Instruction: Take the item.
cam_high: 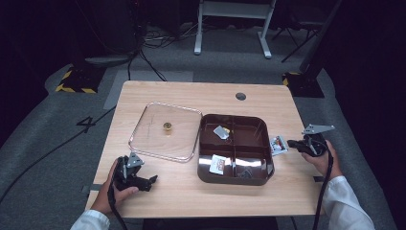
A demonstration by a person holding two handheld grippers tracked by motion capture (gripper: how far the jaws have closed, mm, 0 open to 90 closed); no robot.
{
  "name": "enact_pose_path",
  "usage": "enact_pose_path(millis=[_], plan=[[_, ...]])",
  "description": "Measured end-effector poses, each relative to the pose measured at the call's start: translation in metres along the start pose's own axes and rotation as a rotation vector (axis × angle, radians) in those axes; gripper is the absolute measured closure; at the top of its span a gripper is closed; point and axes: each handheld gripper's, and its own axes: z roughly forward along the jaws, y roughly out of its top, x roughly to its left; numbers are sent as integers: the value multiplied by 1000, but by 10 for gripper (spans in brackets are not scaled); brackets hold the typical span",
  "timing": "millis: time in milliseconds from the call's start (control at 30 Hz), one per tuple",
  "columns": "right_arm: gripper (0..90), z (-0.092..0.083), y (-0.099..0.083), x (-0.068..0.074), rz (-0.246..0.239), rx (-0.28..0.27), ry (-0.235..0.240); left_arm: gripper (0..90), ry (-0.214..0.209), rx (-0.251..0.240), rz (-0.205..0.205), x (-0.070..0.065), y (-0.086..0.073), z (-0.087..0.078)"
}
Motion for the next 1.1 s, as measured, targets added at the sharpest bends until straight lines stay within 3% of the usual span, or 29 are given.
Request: enact_pose_path(millis=[167, 433, 500, 667, 1100], plan=[[898, -4, 3, 4, -19, -20, -19, 4, 0, 0, 0, 0, 0, 0], [781, -15, 10, 9, -55, -59, -9, 4, 0, 0, 0, 0, 0, 0], [676, -19, 12, 11, -69, -74, -11, 3, 0, 0, 0, 0, 0, 0], [528, -24, 13, 15, -78, -78, -11, 4, 0, 0, 0, 0, 0, 0], [295, -34, 7, 27, -101, -84, -54, 4, 1, 1, 0, 0, 0, 0]])
